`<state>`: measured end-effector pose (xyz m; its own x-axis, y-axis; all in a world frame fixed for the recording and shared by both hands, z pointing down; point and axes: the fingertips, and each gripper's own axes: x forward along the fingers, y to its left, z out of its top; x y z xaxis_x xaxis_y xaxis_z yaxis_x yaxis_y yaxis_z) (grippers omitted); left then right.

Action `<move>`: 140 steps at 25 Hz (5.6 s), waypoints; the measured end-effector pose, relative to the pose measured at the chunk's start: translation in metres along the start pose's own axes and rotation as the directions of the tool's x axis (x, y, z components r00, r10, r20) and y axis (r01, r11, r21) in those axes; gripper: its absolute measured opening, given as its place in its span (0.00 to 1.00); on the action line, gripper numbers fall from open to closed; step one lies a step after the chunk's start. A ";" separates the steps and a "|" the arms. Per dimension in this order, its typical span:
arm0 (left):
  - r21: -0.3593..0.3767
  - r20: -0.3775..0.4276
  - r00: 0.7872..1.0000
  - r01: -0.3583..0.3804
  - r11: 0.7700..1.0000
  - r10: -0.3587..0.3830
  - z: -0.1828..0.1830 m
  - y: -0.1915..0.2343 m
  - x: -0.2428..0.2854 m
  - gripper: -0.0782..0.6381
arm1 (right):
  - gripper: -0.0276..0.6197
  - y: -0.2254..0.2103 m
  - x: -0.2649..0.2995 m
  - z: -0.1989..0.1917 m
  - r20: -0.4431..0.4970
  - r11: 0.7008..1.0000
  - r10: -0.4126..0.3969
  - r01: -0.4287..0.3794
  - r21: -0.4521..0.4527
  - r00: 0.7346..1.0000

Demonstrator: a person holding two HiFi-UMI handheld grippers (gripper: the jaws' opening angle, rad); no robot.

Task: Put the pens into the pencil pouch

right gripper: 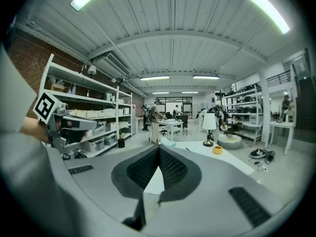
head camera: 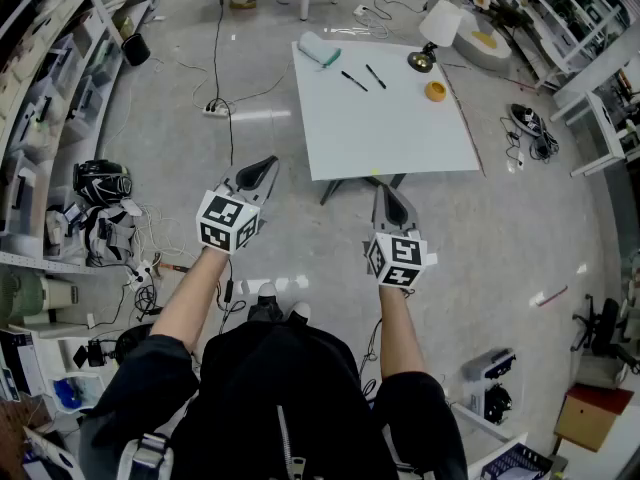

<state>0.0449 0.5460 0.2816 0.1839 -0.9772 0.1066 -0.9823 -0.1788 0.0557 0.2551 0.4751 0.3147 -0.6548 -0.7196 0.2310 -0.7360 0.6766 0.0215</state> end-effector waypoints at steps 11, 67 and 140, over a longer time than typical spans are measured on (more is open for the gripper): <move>-0.002 0.034 0.999 -0.036 0.999 0.036 0.000 -0.009 -0.020 0.15 | 0.22 0.009 -0.016 0.005 0.050 0.999 0.037 -0.039 0.038 0.998; -0.031 -0.038 0.978 0.205 0.978 -0.206 -0.001 0.187 0.222 0.41 | 0.38 -0.017 0.272 0.048 -0.001 0.993 -0.070 0.069 0.093 0.998; -0.051 -0.508 0.800 0.341 0.939 -0.319 -0.148 0.272 0.606 0.41 | 0.37 -0.191 0.515 -0.050 -0.308 0.966 -0.100 0.167 0.198 0.946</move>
<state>-0.1056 -0.0776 0.5083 0.4781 -0.6669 0.5716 -0.8575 -0.4953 0.1393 0.0675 -0.0169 0.4780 -0.4928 -0.7003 0.5164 -0.8541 0.5028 -0.1332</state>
